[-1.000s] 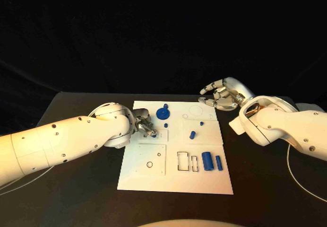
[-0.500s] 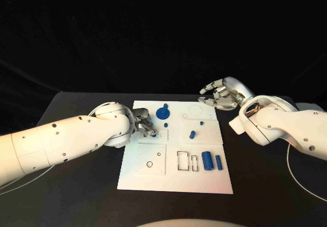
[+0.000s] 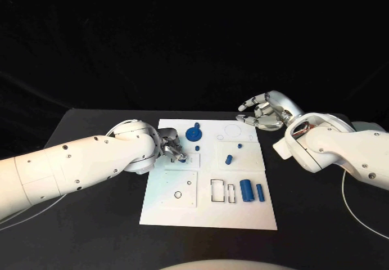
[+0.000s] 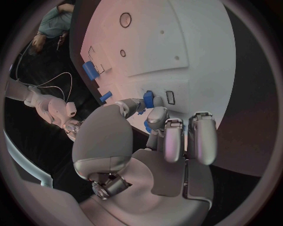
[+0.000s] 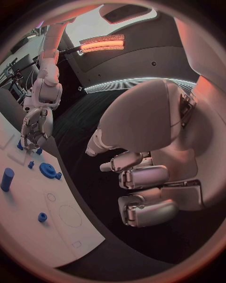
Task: Assemble the parts on the task board
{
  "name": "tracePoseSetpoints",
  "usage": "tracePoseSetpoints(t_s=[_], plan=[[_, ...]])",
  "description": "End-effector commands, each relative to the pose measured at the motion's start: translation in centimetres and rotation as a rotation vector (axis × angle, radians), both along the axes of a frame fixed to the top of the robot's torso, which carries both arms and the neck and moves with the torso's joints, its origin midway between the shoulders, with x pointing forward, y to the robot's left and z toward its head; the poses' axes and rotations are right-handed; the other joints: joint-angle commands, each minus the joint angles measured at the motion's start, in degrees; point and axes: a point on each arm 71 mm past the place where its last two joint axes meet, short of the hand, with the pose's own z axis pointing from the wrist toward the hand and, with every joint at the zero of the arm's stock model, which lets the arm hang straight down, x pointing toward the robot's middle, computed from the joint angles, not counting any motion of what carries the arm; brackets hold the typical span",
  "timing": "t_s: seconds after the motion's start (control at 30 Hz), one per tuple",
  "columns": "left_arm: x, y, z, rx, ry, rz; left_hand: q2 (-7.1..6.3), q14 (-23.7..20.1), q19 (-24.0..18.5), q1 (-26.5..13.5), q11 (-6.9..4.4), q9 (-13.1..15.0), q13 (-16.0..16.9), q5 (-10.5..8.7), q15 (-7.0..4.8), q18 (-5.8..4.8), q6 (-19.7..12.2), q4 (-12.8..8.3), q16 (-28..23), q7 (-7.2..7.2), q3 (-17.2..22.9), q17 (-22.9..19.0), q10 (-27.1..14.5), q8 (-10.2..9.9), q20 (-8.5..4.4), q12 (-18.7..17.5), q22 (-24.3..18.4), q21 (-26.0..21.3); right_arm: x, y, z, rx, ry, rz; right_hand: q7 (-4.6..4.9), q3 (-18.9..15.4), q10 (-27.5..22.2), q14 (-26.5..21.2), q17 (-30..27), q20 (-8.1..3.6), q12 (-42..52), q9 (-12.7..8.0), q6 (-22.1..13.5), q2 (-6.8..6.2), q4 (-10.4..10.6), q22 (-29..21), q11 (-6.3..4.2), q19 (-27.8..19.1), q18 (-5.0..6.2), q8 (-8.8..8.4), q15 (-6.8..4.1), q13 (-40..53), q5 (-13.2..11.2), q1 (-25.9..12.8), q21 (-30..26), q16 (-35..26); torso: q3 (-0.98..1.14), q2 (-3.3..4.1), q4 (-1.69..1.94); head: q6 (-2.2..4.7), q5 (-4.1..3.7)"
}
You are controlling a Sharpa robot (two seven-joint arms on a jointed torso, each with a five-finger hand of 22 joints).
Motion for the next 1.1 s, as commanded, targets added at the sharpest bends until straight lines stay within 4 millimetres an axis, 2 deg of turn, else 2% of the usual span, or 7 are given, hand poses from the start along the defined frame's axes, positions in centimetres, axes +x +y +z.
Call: tracePoseSetpoints(t_s=[0.03, 0.3, 0.73, 1.1], plan=[[-0.26, -0.2, -0.53, 0.02, 0.035, -0.016, 0.15, 6.1, 0.2, -0.7, -0.12, 0.2, 0.2, -0.23, -0.6, -0.93, 0.7, -6.8, 0.4, -0.95, 6.4, 15.1, 0.4, -0.1, -0.3, 0.5, 0.6, 0.4, -0.07, 0.12, 0.03, -0.003, -0.006, 0.011, -0.25, 0.2, 0.0, 5.2, 12.5, -0.35, -0.2, 0.1, 0.0, -0.06, 0.0, 14.9, -0.39, 5.9, -0.31, 0.27, -0.24, 1.5, 0.2, -0.7, 0.0, -0.4, 0.0, 0.01, 0.03, -0.01, -0.05], [-0.13, -0.25, -0.57, 0.02, 0.036, -0.013, 0.69, 6.1, 0.4, -1.7, -0.31, 0.4, 0.6, -0.55, -0.79, -1.0, 1.2, -4.9, 0.4, -1.19, 4.2, 15.1, 0.6, -0.4, -0.51, 0.8, 0.9, 0.5, -0.09, 0.1, 0.04, -0.004, -0.007, 0.011, -0.24, 0.2, 0.0, 5.2, 12.4, -0.36, -0.3, 0.1, 0.0, -0.12, 0.0, 14.8, -0.39, 5.9, -0.28, 0.29, -0.24, 1.4, 0.2, -0.8, -0.2, -0.4, 0.0, 0.02, 0.01, -0.13, -0.06], [-0.09, -0.22, -0.66, 0.028, 0.045, -0.018, 0.45, 6.1, 0.7, -2.7, -0.51, 0.5, 1.0, -0.73, -0.95, -1.15, 2.0, -3.0, 0.4, -1.44, 1.2, 15.1, 0.8, -0.8, -0.61, 1.3, 1.6, 0.8, -0.11, 0.0, 0.06, -0.003, -0.009, 0.008, -0.23, 0.2, -0.1, 5.2, 12.4, -0.36, -0.3, 0.1, -0.1, -0.13, 0.2, 14.8, -0.37, 5.9, -0.28, 0.32, -0.24, 1.3, 0.1, -1.2, -0.2, -0.4, 0.0, 0.0, -0.01, -0.3, -0.12], [0.02, -0.21, -0.67, 0.027, 0.043, -0.014, 0.59, 6.1, 1.0, -4.0, -0.57, 0.7, 1.4, -1.02, -1.02, -1.25, 2.9, 0.2, 0.4, -1.51, -3.4, 15.1, 0.9, -1.4, -0.67, 1.7, 2.2, 1.0, -0.11, -0.04, 0.09, -0.002, -0.013, 0.006, -0.23, 0.2, -0.1, 5.2, 12.4, -0.36, -0.4, 0.1, -0.1, -0.14, 0.3, 14.8, -0.36, 5.8, -0.27, 0.36, -0.23, 1.3, 0.1, -1.6, -0.2, -0.4, 0.01, 0.0, 0.03, -0.24, -0.12]])
